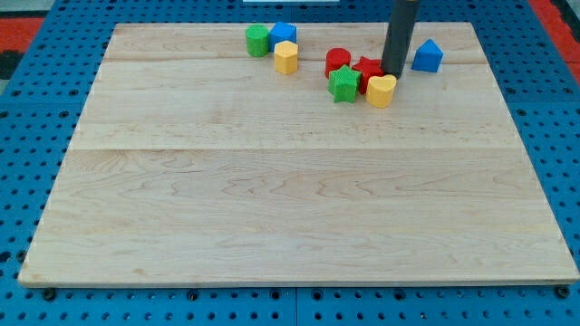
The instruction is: Move the blue triangle to the top left side of the red circle
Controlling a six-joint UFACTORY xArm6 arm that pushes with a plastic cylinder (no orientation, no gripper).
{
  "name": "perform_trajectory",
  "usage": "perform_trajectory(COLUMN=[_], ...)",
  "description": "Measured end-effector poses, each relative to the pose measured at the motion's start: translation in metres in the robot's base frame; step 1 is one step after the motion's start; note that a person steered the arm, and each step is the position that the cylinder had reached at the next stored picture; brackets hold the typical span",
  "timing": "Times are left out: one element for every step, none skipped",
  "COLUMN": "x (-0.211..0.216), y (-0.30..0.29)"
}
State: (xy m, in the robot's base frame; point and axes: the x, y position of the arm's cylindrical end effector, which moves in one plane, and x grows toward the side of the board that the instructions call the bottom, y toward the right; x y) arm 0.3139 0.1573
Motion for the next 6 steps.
perform_trajectory(x=[-0.008, -0.014, -0.028, -0.051, -0.057, -0.061], y=[0.099, 0.125, 0.067, 0.039, -0.049, -0.061])
